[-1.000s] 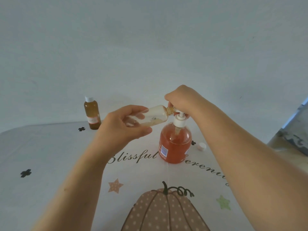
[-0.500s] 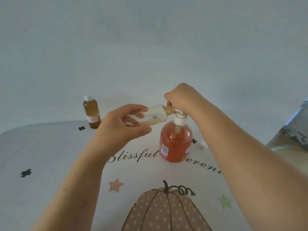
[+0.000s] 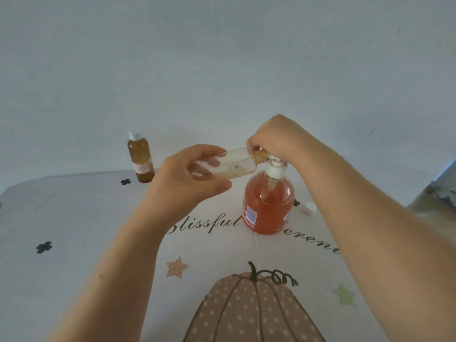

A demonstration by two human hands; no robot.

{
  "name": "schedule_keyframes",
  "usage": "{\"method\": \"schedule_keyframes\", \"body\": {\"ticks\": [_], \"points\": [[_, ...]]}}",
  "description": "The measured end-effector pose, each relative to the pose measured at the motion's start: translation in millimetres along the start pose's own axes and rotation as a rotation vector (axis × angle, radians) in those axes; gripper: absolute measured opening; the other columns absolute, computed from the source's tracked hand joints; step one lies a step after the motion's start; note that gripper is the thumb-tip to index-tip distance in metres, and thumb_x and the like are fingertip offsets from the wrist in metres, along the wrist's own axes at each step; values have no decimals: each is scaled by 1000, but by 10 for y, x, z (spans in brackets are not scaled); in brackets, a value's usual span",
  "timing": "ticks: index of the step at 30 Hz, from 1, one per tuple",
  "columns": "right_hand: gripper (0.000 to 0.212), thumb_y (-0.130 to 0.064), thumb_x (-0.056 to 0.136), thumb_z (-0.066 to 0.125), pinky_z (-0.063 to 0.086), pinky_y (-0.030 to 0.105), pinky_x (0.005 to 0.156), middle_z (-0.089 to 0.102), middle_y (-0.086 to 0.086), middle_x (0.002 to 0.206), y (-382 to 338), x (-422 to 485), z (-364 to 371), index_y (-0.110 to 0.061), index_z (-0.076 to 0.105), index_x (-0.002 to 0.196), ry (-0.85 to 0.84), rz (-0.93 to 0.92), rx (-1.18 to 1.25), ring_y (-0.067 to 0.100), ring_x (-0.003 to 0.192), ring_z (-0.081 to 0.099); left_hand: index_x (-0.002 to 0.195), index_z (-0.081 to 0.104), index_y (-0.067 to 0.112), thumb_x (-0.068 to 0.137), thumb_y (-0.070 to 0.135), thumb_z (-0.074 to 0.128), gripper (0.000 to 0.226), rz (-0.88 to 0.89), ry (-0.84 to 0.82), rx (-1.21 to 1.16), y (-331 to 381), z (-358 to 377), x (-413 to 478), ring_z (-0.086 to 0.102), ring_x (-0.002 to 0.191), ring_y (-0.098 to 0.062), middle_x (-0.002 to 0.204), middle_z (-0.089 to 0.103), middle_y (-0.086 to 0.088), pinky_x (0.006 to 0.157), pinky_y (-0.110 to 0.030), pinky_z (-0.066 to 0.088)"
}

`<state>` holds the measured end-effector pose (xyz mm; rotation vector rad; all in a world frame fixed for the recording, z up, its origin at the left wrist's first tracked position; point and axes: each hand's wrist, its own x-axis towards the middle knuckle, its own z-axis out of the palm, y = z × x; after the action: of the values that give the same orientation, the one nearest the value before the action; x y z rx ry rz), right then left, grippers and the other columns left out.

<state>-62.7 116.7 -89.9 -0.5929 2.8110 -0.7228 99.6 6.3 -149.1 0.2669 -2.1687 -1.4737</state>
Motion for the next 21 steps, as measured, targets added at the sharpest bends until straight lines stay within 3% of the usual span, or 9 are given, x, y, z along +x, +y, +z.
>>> {"method": "schedule_keyframes", "body": {"ticks": [8, 11, 14, 21], "points": [[16, -22, 79, 61, 36, 22, 50, 57, 3, 62, 34, 10, 35, -7, 68, 78, 34, 0, 41, 17, 47, 49, 100, 68, 41, 69, 15, 84, 43, -9, -8, 13, 10, 9, -16, 66, 76, -7, 95, 68, 14, 80, -31, 57], [27, -23, 79, 59, 45, 27, 60, 64, 6, 69, -13, -8, -22, -8, 74, 95, 29, 0, 39, 22, 52, 54, 99, 68, 42, 69, 16, 84, 43, 3, 0, 0, 33, 11, -26, 67, 76, -9, 95, 69, 13, 77, -31, 57], [30, -23, 83, 54, 55, 34, 69, 70, 11, 77, -36, -47, -74, -5, 72, 99, 5, 8, 21, 26, 56, 60, 99, 68, 43, 69, 17, 84, 43, 3, 3, -9, 46, 17, -33, 67, 76, -8, 96, 68, 13, 75, -29, 56], [33, -17, 94, 46, 53, 36, 84, 74, 14, 95, -88, -126, -105, -1, 69, 110, -35, 26, -30, 28, 75, 60, 101, 68, 41, 69, 17, 84, 43, 10, 4, -17, 48, 14, -37, 67, 78, -10, 95, 69, 13, 75, -30, 57]]}}
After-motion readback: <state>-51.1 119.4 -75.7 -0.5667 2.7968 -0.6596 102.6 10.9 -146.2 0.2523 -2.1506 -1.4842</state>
